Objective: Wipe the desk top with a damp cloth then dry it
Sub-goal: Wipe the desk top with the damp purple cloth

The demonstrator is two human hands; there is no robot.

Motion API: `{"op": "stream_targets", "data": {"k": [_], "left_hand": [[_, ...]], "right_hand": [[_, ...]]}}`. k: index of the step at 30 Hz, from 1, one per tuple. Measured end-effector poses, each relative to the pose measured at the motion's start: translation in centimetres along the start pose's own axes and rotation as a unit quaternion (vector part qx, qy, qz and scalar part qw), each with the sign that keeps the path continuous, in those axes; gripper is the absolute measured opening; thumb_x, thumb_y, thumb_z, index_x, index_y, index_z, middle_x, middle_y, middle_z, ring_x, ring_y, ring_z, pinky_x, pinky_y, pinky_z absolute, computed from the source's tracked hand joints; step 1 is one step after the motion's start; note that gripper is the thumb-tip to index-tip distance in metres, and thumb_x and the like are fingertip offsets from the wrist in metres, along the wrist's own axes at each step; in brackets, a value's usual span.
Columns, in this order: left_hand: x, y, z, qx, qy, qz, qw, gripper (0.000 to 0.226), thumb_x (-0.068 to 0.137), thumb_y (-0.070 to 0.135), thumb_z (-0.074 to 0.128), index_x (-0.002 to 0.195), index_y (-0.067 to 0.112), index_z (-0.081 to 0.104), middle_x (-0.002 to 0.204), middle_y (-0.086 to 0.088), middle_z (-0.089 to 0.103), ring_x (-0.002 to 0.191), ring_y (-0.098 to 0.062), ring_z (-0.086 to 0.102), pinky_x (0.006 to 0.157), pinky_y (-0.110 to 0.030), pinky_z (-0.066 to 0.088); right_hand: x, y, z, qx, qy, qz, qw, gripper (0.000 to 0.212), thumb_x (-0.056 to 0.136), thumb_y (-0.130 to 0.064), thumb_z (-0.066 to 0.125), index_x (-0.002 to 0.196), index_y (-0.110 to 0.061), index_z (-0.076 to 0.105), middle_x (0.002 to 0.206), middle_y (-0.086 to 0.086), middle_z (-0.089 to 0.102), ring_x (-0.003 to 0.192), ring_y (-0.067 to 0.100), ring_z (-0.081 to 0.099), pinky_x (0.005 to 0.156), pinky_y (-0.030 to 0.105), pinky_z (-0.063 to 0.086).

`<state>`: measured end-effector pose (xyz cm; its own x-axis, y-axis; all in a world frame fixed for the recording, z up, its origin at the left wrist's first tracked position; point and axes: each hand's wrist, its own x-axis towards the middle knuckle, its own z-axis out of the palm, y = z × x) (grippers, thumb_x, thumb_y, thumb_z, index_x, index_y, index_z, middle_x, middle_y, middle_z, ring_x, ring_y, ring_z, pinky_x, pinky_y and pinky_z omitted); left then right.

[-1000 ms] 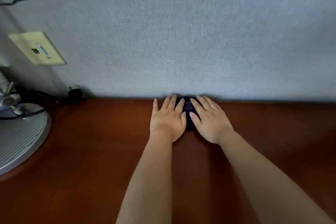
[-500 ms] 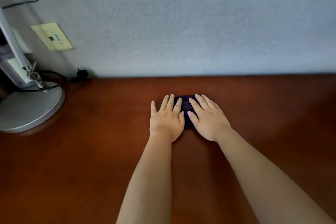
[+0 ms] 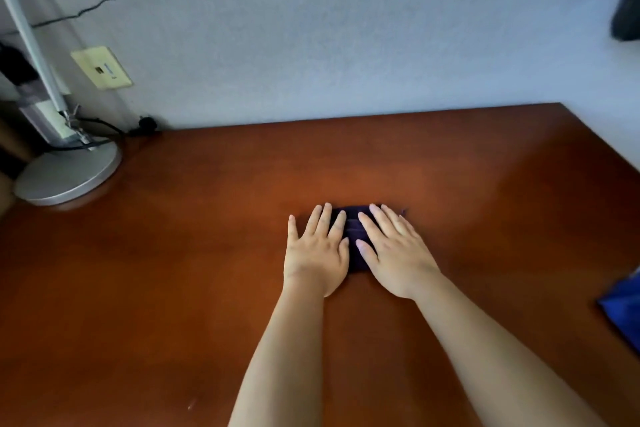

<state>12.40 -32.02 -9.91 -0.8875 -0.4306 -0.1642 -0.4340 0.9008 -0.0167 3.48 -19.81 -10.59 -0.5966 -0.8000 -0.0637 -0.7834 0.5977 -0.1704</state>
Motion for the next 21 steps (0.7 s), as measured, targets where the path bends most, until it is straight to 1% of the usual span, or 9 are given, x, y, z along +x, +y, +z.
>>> {"op": "stream_targets", "data": {"k": [2,6,8,11,14,21], "left_hand": [[0.7,-0.4,0.1,0.003,0.005,0.006,1.000,0.054,0.103,0.040,0.007,0.154,0.026,-0.006,0.162,0.002,-0.011,0.148,-0.014,-0.015,0.119,-0.050,-0.006],[3.5,-0.8,-0.3,-0.009,0.010,0.002,1.000,0.054,0.103,0.040,0.007,0.154,0.027,-0.005,0.162,0.003,-0.010,0.148,-0.013,-0.014,0.119,-0.050,-0.008],[5.8,-1.1,-0.6,-0.014,0.015,0.000,1.000,0.054,0.103,0.040,0.007,0.154,0.027,-0.004,0.162,0.002,-0.010,0.148,-0.013,-0.014,0.119,-0.050,-0.007],[9.5,-1.9,-1.2,-0.025,0.023,0.000,0.999,0.054,0.103,0.040,0.008,0.155,0.027,-0.002,0.163,0.002,-0.008,0.148,-0.014,-0.012,0.119,-0.051,-0.007],[13.6,-2.7,-1.8,-0.037,0.024,-0.002,0.999,0.054,0.103,0.039,0.009,0.155,0.027,0.000,0.163,0.002,-0.006,0.148,-0.013,-0.012,0.119,-0.051,-0.007],[23.4,-4.6,-3.4,-0.045,0.039,0.013,0.998,0.054,0.103,0.038,0.012,0.155,0.026,0.002,0.163,0.000,-0.003,0.149,-0.014,-0.009,0.118,-0.051,-0.007]], "right_hand": [[0.6,0.2,0.2,-0.005,0.013,-0.006,1.000,0.062,0.097,-0.048,0.002,0.154,-0.023,0.006,0.162,-0.001,0.001,0.148,0.015,-0.004,0.118,0.032,-0.002],[3.5,1.2,0.0,-0.002,0.021,-0.013,1.000,0.056,0.102,-0.046,0.011,0.154,-0.024,0.008,0.162,-0.002,0.002,0.148,0.014,-0.003,0.119,0.032,-0.001],[5.9,2.0,-0.3,-0.005,0.028,-0.013,1.000,0.057,0.102,-0.046,0.010,0.154,-0.024,0.009,0.162,-0.002,0.004,0.148,0.014,-0.002,0.119,0.033,0.000],[9.5,2.8,-0.7,-0.006,0.027,-0.007,1.000,0.055,0.103,-0.044,0.016,0.154,-0.024,0.010,0.162,-0.002,0.005,0.148,0.014,-0.001,0.119,0.033,0.001],[13.9,3.9,-1.2,-0.012,0.030,-0.001,0.999,0.055,0.102,-0.044,0.019,0.154,-0.024,0.012,0.162,-0.002,0.006,0.148,0.014,0.000,0.120,0.033,0.002],[23.2,6.4,-2.3,-0.020,0.031,0.021,0.999,0.055,0.103,-0.042,0.023,0.153,-0.023,0.013,0.161,-0.001,0.007,0.148,0.015,0.001,0.119,0.032,0.003]]}}
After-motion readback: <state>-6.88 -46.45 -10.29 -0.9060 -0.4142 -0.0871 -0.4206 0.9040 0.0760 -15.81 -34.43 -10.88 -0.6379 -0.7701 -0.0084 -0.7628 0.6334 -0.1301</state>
